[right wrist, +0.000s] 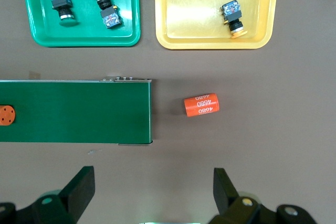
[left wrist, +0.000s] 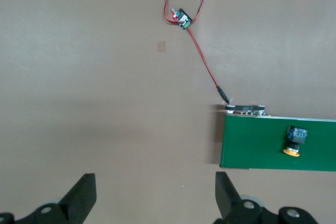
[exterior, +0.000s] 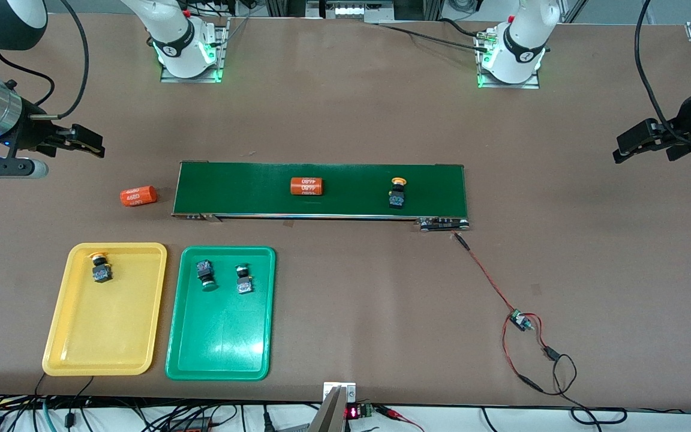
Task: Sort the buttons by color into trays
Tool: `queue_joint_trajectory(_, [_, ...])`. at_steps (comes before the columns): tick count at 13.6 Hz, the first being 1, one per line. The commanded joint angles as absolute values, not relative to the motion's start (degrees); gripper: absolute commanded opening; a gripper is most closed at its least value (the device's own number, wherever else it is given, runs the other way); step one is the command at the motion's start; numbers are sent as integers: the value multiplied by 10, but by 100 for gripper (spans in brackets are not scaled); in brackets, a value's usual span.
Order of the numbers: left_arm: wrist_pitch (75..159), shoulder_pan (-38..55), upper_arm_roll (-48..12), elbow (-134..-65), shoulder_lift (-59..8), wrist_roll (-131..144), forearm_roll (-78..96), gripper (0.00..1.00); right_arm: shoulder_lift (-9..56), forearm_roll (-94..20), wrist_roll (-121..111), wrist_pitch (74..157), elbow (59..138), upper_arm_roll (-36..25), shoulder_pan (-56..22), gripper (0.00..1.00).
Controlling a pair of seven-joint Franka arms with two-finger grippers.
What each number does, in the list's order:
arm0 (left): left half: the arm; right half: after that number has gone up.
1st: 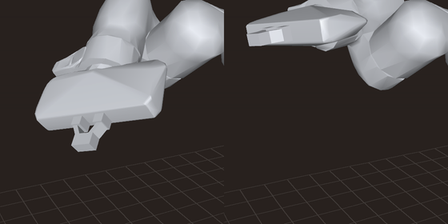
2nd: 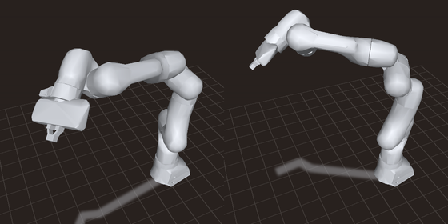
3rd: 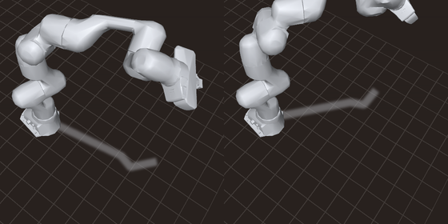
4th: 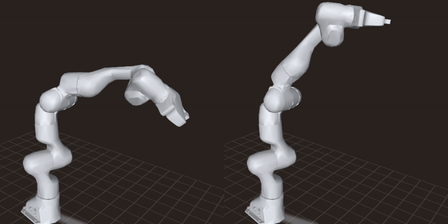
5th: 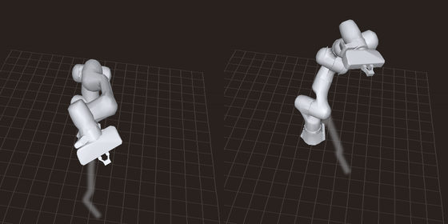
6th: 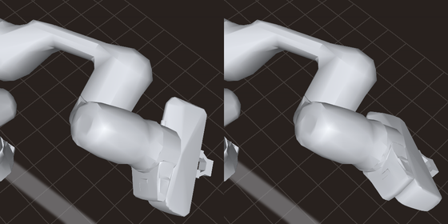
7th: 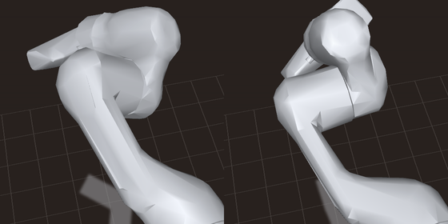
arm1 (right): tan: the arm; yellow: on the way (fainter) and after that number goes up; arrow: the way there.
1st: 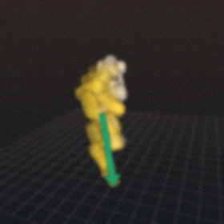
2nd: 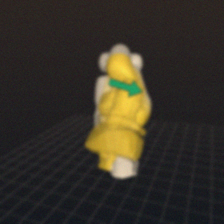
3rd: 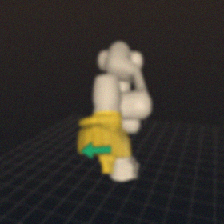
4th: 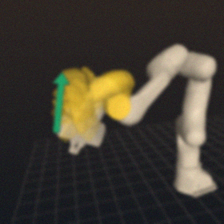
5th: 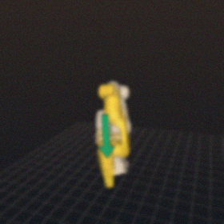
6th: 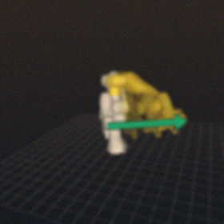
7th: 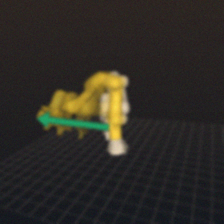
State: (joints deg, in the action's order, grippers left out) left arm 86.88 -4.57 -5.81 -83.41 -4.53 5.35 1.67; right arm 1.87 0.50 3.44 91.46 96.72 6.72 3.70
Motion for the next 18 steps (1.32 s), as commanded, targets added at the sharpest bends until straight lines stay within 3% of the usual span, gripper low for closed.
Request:
queue_joint_trajectory(1, [906,-54,-54,-831,-45,33,52,100,27,5,31,908,954,70,40,100])
queue_joint_trajectory(18, [872,-59,-53,-833,-45,4,33,100,27,8,25,907,947,70,39,100])
